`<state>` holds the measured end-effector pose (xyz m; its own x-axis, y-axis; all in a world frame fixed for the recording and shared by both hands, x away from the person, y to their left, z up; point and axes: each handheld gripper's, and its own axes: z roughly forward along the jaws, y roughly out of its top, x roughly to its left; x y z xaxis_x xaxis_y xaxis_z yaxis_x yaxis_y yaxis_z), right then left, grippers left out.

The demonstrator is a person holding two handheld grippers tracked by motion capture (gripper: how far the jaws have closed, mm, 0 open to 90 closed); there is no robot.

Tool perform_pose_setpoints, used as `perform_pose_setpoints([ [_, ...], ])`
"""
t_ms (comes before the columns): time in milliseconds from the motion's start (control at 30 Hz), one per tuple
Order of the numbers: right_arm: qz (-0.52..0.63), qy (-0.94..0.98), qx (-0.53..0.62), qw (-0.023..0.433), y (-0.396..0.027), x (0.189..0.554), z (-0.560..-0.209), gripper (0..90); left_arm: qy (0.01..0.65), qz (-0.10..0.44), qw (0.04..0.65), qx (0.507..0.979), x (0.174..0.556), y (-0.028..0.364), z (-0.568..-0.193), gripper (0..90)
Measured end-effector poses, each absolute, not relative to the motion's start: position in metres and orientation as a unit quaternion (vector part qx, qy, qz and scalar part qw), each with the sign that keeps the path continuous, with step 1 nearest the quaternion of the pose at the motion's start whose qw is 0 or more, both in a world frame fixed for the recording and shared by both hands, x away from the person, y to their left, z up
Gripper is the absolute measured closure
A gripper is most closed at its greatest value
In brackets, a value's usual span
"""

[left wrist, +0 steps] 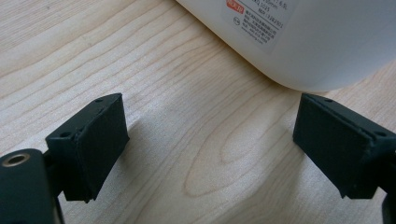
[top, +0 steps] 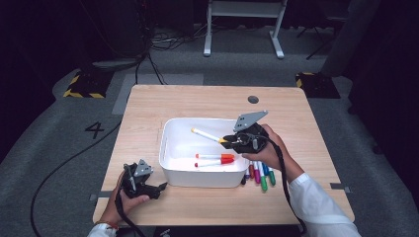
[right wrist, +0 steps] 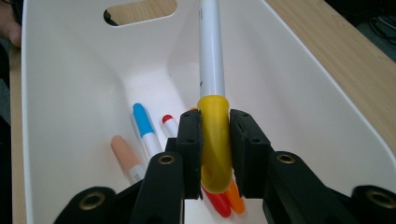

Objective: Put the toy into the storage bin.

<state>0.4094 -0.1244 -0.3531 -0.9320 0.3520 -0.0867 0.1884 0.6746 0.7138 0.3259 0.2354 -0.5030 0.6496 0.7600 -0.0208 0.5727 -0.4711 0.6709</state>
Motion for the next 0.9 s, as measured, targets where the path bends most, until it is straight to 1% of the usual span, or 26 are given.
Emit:
perform_pose_setpoints([
  [467, 0.319, 0.943, 0.088, 0.047, -0.102, 0.394, -0.371, 75.0, 0.394, 0.142, 0.331, 0.846, 0.326, 0.235, -0.503, 10.2],
  [900, 0.311, 0.946, 0.08, 0.03, -0.102, 0.389, -0.376, 74.8, 0.394, 0.141, 0.331, 0.845, 0.326, 0.235, -0.503, 10.2],
])
